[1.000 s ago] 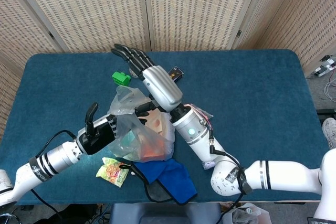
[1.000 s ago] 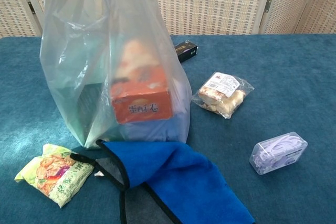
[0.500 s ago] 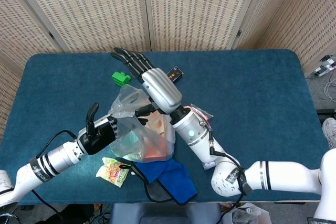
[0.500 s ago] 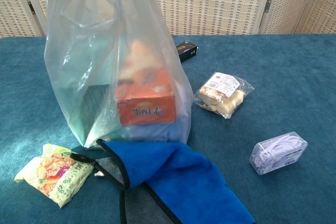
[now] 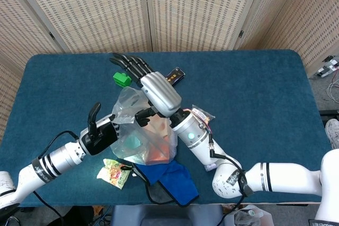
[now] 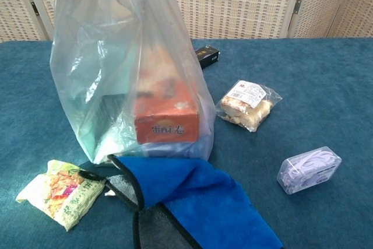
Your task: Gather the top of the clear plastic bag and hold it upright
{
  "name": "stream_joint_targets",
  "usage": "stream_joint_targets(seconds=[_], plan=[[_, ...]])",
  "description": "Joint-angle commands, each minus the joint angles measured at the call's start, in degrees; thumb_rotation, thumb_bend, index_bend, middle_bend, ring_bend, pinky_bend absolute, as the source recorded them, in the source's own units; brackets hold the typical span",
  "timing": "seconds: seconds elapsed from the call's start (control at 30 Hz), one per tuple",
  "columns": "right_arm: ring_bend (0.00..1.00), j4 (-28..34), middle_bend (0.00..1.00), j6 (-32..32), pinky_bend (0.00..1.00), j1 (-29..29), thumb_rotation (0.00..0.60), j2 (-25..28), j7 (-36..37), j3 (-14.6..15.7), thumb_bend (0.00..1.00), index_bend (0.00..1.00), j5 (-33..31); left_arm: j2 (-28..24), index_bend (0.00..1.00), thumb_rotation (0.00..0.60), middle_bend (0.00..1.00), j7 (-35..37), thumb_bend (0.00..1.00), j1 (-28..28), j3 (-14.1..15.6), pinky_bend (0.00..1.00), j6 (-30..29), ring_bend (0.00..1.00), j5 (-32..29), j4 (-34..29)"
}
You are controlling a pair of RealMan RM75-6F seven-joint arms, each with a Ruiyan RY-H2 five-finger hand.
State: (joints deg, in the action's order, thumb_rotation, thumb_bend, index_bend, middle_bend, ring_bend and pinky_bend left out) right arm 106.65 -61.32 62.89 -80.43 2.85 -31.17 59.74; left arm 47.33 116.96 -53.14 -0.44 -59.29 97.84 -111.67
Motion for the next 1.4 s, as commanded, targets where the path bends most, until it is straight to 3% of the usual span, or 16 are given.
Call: stream_joint_targets(seconds=[0.03,0.73,1.4], plan=[[0.00,-0.06,0.00,-0.05,0.00,0.12,0.600,-0.09,-0.16,-0.11,0.00,0.00,0.06,0.15,0.17,0.000,0.11,0.14,0.00,-0.02,-0.21,0.00,0.15,0.08,-0.19,-0.17],[0.00,0.35,0.00,-0.45,0.00,0.72,0.600,-0.31,-1.30,-0.78,0.00,0.00,-0.53,1.63,0.16,0.000,0.11,3.15,0.00,-0.79,-0.92,0.00,-0.40,0.09,1.41,0.24],[0.00,3.13,0.00,-1.59,0.00,-1.29,0.600,1.76,-4.57,1.66,0.00,0.00,1.69,5.41,0.13,0.000,0.11,-0.16,0.00,0.28,-4.27,0.00,0.79,0.08,-7.26,0.37]])
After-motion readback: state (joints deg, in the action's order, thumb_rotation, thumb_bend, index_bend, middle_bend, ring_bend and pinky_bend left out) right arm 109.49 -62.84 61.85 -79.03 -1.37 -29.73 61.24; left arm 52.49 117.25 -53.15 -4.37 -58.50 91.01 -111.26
